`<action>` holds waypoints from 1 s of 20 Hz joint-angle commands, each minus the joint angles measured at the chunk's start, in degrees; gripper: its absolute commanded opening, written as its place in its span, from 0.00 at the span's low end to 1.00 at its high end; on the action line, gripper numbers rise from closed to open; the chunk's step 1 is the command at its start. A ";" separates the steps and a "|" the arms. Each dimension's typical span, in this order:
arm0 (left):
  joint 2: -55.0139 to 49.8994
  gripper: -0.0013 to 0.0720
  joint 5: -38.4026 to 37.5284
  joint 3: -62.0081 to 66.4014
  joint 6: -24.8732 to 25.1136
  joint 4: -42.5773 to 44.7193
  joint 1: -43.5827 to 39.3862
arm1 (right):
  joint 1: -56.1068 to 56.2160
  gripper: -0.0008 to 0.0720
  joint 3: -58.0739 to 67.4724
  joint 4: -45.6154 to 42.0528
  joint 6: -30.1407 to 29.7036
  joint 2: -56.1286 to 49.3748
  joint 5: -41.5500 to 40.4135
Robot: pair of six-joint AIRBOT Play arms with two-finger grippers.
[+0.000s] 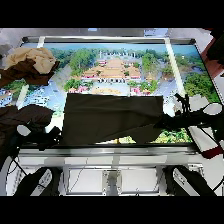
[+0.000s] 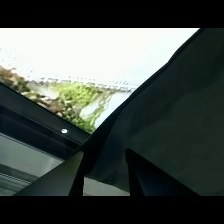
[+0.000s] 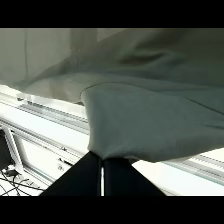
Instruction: Fold the shirts.
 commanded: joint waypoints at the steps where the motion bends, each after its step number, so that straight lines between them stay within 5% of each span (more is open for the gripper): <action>1: -0.13 0.39 -0.24 -0.02 0.20 0.85 0.02 | 0.02 0.05 0.07 0.13 0.02 0.04 -0.15; 4: -0.13 0.37 -1.49 -0.02 0.35 0.70 0.00 | 0.02 0.05 0.07 0.11 0.00 0.04 -0.52; 6: -0.13 0.06 -2.45 -0.02 0.59 0.70 0.00 | 0.02 0.05 0.07 0.13 0.00 0.04 -1.14; 7: -0.13 0.04 -2.64 0.00 0.68 0.63 0.02 | 0.02 0.05 0.07 0.13 0.00 0.04 -1.40; 20: -0.22 0.03 0.20 22.56 12.39 -11.91 -0.02 | 0.09 0.05 7.32 0.07 0.07 0.83 -5.70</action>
